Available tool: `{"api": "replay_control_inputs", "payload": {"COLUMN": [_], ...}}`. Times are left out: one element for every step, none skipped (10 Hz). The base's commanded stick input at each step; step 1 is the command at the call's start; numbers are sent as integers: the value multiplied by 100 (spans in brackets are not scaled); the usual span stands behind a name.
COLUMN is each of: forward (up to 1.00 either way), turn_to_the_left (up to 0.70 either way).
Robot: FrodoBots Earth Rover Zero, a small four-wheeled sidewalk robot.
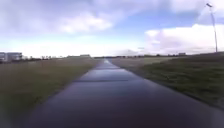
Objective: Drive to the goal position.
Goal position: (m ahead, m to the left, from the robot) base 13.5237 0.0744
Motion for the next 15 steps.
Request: {"api": "replay_control_inputs", "payload": {"forward": [100,100,100,100,100,100,100,100,100,100,100,100,100,100,100], "turn_to_the_left": [39,28,0,0,0,0,0,0,0,0,0,0,0,0,0]}}
